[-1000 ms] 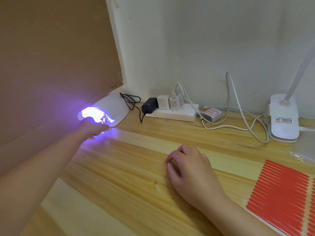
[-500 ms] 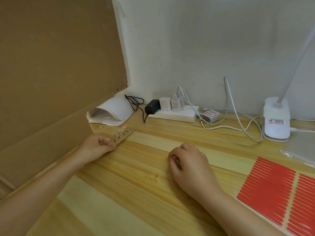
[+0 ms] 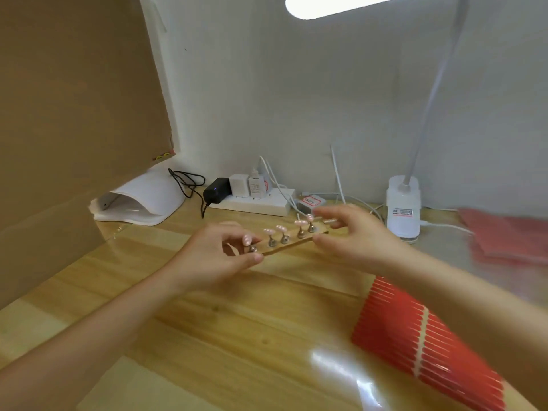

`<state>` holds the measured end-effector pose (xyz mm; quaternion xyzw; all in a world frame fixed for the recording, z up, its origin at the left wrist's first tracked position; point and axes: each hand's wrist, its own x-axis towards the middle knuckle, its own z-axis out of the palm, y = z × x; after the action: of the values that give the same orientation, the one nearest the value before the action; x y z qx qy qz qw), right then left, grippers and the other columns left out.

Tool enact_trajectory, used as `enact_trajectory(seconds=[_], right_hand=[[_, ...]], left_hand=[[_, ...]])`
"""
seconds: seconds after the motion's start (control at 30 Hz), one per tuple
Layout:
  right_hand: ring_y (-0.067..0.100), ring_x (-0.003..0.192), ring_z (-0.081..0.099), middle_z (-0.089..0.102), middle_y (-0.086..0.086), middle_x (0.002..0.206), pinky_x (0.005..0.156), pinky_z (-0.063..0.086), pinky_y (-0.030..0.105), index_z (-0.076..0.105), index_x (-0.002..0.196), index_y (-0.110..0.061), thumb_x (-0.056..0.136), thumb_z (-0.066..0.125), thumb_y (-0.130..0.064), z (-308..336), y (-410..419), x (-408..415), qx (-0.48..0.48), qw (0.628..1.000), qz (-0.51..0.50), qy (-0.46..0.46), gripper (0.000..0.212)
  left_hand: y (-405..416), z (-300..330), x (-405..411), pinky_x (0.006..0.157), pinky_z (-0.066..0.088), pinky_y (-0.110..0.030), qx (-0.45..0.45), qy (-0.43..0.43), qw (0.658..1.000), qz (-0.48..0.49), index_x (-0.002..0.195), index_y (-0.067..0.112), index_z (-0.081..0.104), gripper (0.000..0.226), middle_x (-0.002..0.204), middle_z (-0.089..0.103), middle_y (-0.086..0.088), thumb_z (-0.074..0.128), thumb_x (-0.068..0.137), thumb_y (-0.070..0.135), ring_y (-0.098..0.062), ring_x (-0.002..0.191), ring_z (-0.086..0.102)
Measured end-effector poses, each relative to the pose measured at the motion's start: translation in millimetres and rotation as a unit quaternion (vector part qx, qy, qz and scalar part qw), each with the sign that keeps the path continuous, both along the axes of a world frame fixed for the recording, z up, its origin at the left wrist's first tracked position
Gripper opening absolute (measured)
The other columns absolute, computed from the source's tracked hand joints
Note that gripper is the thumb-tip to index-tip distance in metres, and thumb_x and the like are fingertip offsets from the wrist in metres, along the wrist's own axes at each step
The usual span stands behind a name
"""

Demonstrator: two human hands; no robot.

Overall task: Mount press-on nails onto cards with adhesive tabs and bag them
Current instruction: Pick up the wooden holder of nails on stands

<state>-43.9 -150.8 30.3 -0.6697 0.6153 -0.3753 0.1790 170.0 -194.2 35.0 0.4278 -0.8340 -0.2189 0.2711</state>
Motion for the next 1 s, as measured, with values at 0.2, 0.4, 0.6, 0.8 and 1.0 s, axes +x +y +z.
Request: enact_trajectory(seconds=[0.2,0.4,0.6,0.8,1.0], right_hand=[[-0.007,0.076,0.056,0.061,-0.022,0.081,0.066,0.04,0.0,0.065,0.089,-0.034,0.079,0.07,-0.012,11.2,48.8,-56.4,-0.026,0.998,0.032,-0.044,0.024],[-0.012,0.073,0.059,0.067,-0.02,0.077,0.07,0.047,0.009,0.064,0.082,-0.038,0.071,0.074,-0.018,13.6,105.8,-103.0,-0.047,0.998,-0.023,-0.025,0.025],[-0.004,0.065,0.062,0.07,-0.021,0.075,0.057,0.044,0.006,0.069,0.078,-0.039,0.057,0.069,-0.036,15.5,174.4,-141.5,-0.047,0.995,-0.078,-0.037,0.021],[-0.013,0.081,0.057,0.061,-0.039,0.083,0.062,0.043,0.009,0.061,0.076,-0.049,0.05,0.062,-0.055,6.9,232.9,-179.6,-0.021,0.987,-0.156,-0.004,0.027],[-0.028,0.085,0.048,0.061,-0.039,0.075,0.068,0.038,0.0,0.058,0.081,-0.051,0.065,0.075,-0.036,-11.0,266.3,-203.4,-0.012,0.981,-0.191,0.003,0.027]], left_hand=[[18.8,4.5,-52.7,0.065,0.045,-0.008,0.03,0.057,0.994,-0.091,0.091,0.026,0.069,0.021,0.09,0.066,-0.001,0.074,0.075,0.013,-0.003,0.074,0.059],[46.4,4.0,-107.6,0.077,0.053,-0.027,0.048,0.122,0.978,-0.161,0.084,0.021,0.067,0.021,0.094,0.07,-0.007,0.075,0.071,0.006,-0.017,0.081,0.065],[82.6,3.4,-158.1,0.071,0.05,-0.013,0.09,0.164,0.953,-0.237,0.087,0.007,0.066,0.023,0.084,0.068,-0.003,0.075,0.067,0.014,-0.006,0.076,0.064],[124.4,-7.8,-207.4,0.071,0.05,-0.013,0.13,0.169,0.94,-0.265,0.081,0.011,0.069,0.021,0.08,0.07,-0.002,0.074,0.064,0.022,-0.009,0.076,0.064],[152.6,-15.0,-232.8,0.074,0.047,-0.011,0.096,0.123,0.94,-0.303,0.08,0.011,0.068,0.023,0.081,0.07,-0.001,0.07,0.065,0.028,-0.005,0.078,0.063]])
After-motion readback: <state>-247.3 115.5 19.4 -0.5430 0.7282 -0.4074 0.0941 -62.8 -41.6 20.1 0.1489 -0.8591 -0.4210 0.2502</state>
